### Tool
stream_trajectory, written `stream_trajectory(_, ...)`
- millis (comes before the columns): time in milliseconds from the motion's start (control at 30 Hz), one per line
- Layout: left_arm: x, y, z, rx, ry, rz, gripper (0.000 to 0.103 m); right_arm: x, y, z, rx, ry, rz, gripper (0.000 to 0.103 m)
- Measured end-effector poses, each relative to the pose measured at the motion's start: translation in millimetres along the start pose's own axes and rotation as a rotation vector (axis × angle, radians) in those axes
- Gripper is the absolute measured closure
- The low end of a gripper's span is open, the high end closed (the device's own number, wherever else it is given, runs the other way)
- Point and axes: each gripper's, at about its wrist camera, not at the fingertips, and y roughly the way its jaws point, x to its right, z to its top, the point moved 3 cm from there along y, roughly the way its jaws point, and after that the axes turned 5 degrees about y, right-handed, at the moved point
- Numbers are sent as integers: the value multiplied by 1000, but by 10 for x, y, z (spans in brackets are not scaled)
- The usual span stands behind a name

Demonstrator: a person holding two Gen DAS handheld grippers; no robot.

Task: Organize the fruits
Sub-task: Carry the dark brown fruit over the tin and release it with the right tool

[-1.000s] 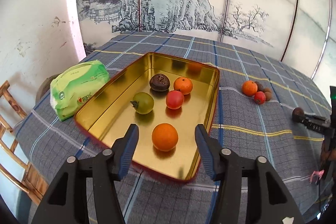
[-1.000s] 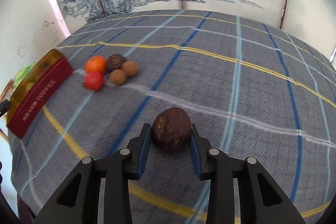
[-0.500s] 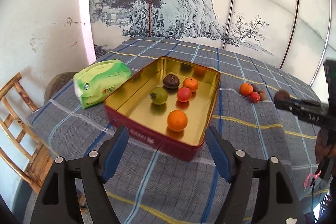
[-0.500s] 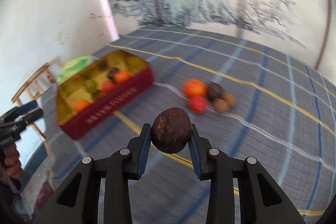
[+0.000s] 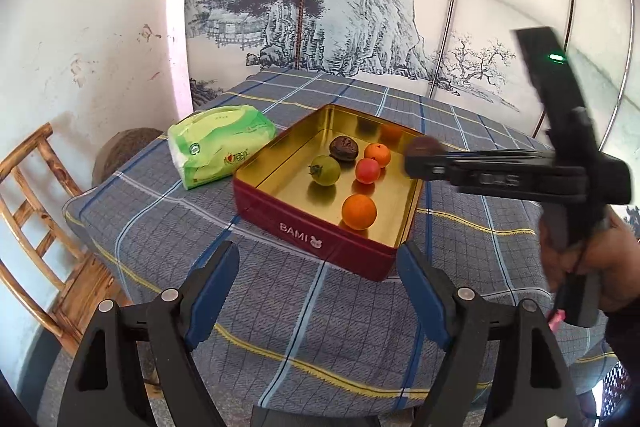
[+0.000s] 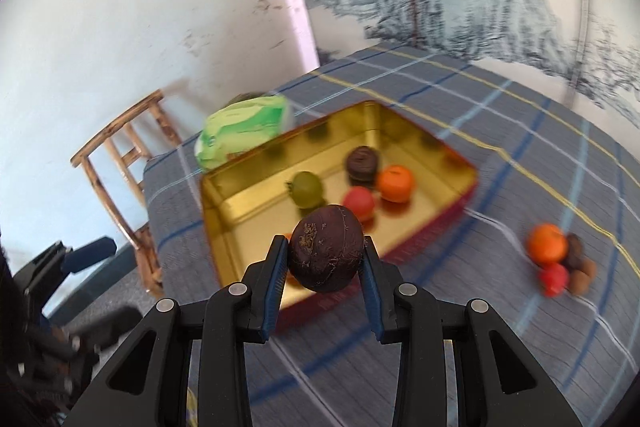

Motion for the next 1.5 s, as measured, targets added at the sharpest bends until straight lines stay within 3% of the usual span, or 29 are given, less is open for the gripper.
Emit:
stream_trajectory(200, -66, -65, -29, 15, 14, 15, 21, -283, 358, 133, -52, -38, 19, 67)
stream_trajectory(467, -161, -16, -79, -23, -7, -10, 17, -516, 778, 214, -131, -80, 12, 67)
stream_trajectory(933, -261, 119, -153, -60, -29, 4, 14, -605, 1073, 241, -186, -94, -6, 67)
stream_trajectory(1233, -233, 143, -177, -76, -27, 14, 12, -600, 1109, 284, -174, -63, -1, 66)
stream_trajectory(1500, -167, 153, -201, -93, -5, 18, 11, -538, 870, 356, -89, -12, 35, 66)
